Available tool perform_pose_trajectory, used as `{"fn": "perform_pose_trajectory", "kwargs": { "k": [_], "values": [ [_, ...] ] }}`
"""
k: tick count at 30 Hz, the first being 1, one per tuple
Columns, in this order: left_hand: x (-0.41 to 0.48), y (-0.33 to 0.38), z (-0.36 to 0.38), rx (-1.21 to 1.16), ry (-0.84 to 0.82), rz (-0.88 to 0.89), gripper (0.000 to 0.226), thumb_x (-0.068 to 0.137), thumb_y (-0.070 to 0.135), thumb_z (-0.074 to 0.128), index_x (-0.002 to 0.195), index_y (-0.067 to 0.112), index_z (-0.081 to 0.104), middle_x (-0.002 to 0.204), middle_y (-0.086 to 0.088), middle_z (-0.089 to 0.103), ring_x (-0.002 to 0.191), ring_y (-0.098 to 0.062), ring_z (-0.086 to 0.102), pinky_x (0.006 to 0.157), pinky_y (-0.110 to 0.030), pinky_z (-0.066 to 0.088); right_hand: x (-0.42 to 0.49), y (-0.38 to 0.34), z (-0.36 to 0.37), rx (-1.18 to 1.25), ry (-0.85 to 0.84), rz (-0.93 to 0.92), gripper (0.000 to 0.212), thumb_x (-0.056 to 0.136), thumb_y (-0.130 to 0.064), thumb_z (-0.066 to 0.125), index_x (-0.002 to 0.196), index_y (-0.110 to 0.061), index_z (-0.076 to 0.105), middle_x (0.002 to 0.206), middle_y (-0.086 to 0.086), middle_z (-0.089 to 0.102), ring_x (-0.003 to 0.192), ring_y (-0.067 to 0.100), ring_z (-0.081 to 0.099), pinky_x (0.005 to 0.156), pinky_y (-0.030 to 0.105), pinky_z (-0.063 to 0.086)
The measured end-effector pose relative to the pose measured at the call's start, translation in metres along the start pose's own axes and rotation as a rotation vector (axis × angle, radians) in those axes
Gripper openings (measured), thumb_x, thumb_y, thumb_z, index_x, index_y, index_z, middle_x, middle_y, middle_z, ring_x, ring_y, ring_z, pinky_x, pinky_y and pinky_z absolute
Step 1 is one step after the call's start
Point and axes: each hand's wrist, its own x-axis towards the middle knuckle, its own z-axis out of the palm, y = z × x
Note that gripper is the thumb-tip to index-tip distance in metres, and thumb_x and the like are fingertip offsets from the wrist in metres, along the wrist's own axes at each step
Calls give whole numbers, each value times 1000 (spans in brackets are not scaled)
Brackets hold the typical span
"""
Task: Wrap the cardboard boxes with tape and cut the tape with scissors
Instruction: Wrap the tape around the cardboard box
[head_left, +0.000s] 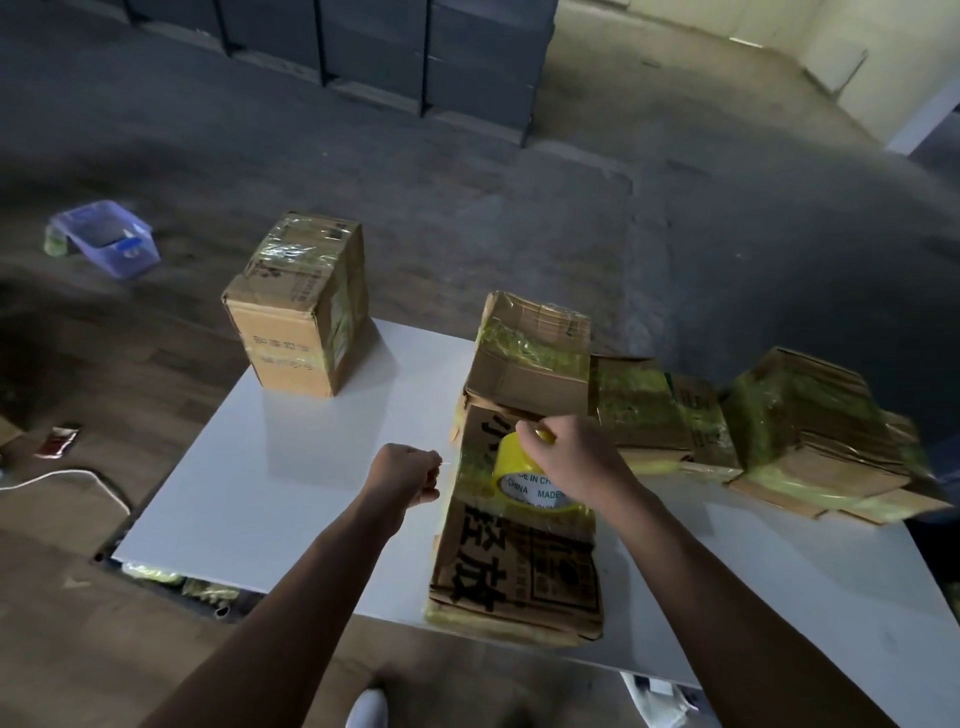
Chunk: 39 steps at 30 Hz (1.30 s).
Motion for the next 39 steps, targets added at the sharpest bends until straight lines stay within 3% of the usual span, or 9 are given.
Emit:
{"fn": "perform_pose_trajectory", "kwargs": {
  "k": [5,13,16,22,25,28,33,35,39],
  "values": [
    [7,-6,-3,-57,-20,-88,16,89,-1,56,74,0,61,59,-8,53,42,-12,50,46,-21,50,1,-8,8,-40,10,14,54,95,-48,45,56,-12,36,51,3,35,48,18,35,50,30,24],
    [17,-13,0,-48,-28,-3,32,88,25,68,73,-3,63,62,-9,56,54,-17,56,53,-24,51,3,-6,11,-49,18,24,53,95,-50,43,57,-13,37,51,0,31,45,14,31,46,26,20],
    [20,-23,6,-62,-21,-2,33,89,25,68,75,-4,63,65,-11,55,57,-19,53,58,-26,52,2,-4,14,-58,11,13,52,95,-49,42,58,-12,39,52,1,33,45,15,32,46,26,22],
    [26,-33,22,-115,-61,-141,39,90,32,66,65,6,52,56,-6,45,49,-15,44,47,-22,36,1,-4,20,-33,15,23,54,95,-49,43,55,-15,34,48,-2,29,43,14,30,47,27,21],
    [25,-32,25,-197,-87,-198,33,90,32,67,78,3,56,71,-13,51,64,-21,52,60,-30,42,1,-3,21,-19,19,38,53,95,-49,43,55,-15,36,47,-3,30,42,13,30,46,27,21],
    [25,-32,30,-215,-71,-241,43,89,38,67,97,-4,62,91,-19,64,87,-31,66,79,-38,52,1,-3,21,-29,27,37,53,95,-49,43,55,-15,37,47,-3,31,42,13,32,46,27,22],
    [16,-38,29,-344,-154,-311,36,90,36,66,97,1,61,87,-16,64,78,-29,63,72,-39,54,0,-1,20,-7,20,53,52,95,-49,43,56,-14,40,49,-2,35,43,13,34,46,26,23],
    [17,-37,30,-288,-138,-286,30,93,32,62,88,2,61,85,-14,63,77,-27,62,80,-41,52,-1,-1,21,-16,27,44,52,95,-48,43,56,-13,38,49,-2,33,44,13,32,47,27,23],
    [24,-26,34,-93,-64,-199,26,95,22,57,77,3,55,77,-11,54,69,-20,53,65,-30,42,0,-5,20,-33,37,45,52,95,-47,44,55,-14,36,50,-2,33,45,13,33,47,28,23]
  ]
}}
